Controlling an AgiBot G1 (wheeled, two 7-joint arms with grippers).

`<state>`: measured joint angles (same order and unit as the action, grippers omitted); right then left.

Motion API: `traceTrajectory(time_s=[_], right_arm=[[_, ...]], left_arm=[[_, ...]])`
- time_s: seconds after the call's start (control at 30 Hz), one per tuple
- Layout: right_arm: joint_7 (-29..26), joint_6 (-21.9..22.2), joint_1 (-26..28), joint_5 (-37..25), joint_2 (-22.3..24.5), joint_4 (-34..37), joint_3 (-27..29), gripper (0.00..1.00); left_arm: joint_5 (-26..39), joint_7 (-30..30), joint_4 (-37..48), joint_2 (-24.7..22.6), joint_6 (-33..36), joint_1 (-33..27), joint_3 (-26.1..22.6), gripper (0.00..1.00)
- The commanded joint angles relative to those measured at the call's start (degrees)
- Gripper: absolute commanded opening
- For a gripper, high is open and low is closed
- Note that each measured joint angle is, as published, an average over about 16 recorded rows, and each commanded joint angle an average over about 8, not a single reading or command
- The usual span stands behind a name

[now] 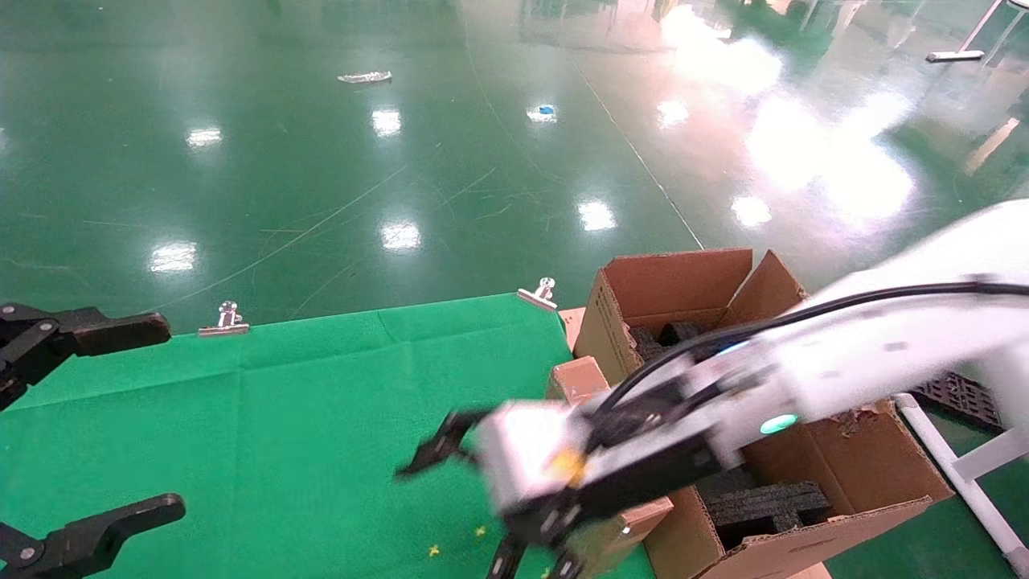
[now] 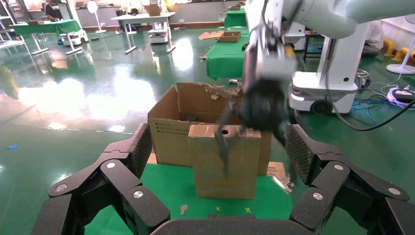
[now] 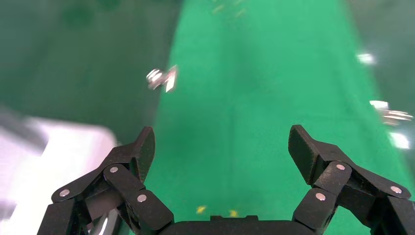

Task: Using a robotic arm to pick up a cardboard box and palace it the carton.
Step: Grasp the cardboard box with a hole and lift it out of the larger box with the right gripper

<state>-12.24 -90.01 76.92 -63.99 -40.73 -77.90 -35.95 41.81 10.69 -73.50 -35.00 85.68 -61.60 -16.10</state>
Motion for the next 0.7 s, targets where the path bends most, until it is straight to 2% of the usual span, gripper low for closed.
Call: traceTrajectory(time_s=[0.03,0.17,0.33,0.7], right_arm=[[0.7,-0.5,2.7,-2.6,-1.8,0.0,-4.0,1.0],[0.9,-0.3,7.0,-5.9,-2.7,0.0,-11.1,1.0],[-1.6,-0.1,12.5,-10.6,-2.9,0.1,-18.6,1.0],[-6.9,-0.3,28.1,-14.6,-1.5,0.0,-28.7,1.0]], left_arm=[[0.0,0.0,0.0,0.0,0.0,0.0,0.0,1.0],[0.0,0.0,0.0,0.0,0.0,0.0,0.0,1.0],[0.0,0.0,0.0,0.0,0.0,0.0,0.0,1.0],[-0.1,0.0,0.0,0.0,0.0,0.0,-0.1,1.0]])
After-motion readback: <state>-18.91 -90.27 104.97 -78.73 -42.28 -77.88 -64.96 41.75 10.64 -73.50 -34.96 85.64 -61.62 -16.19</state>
